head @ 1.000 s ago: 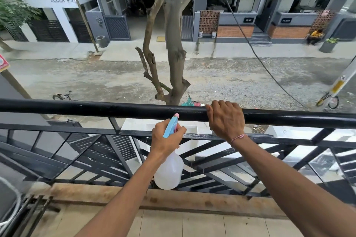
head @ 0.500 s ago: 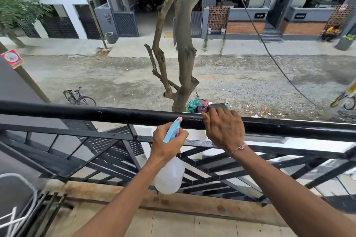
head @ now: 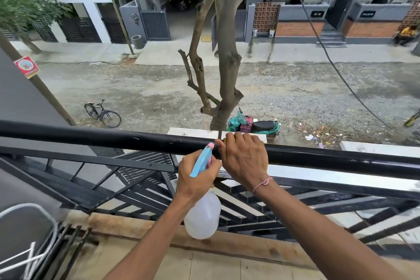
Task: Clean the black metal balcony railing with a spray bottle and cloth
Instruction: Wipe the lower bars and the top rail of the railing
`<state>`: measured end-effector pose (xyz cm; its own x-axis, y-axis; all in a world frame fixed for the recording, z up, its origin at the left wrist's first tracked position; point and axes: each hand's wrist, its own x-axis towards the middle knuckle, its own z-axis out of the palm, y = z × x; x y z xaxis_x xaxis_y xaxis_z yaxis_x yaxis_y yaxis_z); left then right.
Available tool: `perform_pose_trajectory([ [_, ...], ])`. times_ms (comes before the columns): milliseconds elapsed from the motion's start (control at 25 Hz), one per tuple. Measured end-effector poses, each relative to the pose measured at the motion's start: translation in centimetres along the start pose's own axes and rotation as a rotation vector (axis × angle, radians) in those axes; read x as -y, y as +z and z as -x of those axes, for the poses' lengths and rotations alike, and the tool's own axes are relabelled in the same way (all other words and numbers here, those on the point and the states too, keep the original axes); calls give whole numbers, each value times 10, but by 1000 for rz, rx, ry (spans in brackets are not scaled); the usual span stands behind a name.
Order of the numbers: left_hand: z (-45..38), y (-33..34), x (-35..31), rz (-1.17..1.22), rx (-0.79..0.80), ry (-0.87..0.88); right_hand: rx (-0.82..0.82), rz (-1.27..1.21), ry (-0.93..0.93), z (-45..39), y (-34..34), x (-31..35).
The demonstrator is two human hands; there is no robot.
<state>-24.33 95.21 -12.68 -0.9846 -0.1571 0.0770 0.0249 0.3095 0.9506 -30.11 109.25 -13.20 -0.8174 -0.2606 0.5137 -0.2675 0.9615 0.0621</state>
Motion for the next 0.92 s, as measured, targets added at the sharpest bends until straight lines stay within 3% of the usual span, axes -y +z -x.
perform_pose_trajectory([
  [280,-17,-79,36,43,-72,-22,18,1,16,-27,11,78],
  [920,-40,-264,105,100,-59,-37,29,-31,15,-94,33,269],
])
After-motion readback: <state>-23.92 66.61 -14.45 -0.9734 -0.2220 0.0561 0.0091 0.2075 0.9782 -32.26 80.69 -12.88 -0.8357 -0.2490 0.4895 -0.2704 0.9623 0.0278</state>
